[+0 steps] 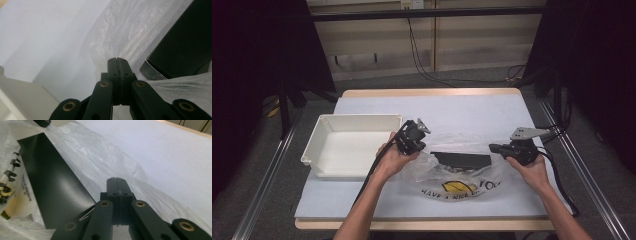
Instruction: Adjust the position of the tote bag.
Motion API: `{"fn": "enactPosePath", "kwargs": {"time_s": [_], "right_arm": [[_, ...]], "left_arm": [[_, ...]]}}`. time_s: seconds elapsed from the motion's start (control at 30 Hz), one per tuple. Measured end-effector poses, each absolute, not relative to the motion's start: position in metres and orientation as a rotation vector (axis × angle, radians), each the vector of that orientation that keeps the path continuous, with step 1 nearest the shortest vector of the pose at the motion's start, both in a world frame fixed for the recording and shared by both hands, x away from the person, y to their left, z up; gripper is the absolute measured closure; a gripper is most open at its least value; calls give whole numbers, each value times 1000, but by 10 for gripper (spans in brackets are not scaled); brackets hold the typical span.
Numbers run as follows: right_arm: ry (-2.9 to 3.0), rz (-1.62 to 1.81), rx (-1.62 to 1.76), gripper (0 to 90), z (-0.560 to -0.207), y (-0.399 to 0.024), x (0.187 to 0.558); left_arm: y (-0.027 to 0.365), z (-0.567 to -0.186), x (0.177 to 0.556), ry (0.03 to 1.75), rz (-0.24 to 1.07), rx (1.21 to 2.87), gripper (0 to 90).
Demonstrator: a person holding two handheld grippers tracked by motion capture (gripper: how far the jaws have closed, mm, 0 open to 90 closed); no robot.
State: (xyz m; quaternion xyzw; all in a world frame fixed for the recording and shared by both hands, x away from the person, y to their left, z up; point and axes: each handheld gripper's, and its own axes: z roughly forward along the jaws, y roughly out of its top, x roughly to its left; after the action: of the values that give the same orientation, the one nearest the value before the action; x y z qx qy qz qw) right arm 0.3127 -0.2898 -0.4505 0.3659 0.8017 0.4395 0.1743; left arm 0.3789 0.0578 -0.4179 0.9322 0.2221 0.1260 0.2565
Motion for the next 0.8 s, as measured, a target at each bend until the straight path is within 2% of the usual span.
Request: {"fn": "enactPosePath", "kwargs": {"time_s": [0.27,0.47,0.57,0.63,0.7,0.8], "right_arm": [[2297,1170,1085,900,-467,-294,317],[2329,1150,1105,900,-476,-299,315],[2317,1179,1103,900,-472,-301,313],[2295,1218,1093,861,-466,-303,309],[2274,1269,1080,815,-460,-306,304],[2256,1316,1061,747,-453,-309,297]], "left_arm": [[53,-425,382,620,323,2613,900],[57,-424,384,628,297,2584,883],[61,-422,383,636,290,2551,801],[65,-419,381,642,288,2521,757],[69,-415,378,653,286,2468,666],[76,-406,373,655,304,2386,603]]}}
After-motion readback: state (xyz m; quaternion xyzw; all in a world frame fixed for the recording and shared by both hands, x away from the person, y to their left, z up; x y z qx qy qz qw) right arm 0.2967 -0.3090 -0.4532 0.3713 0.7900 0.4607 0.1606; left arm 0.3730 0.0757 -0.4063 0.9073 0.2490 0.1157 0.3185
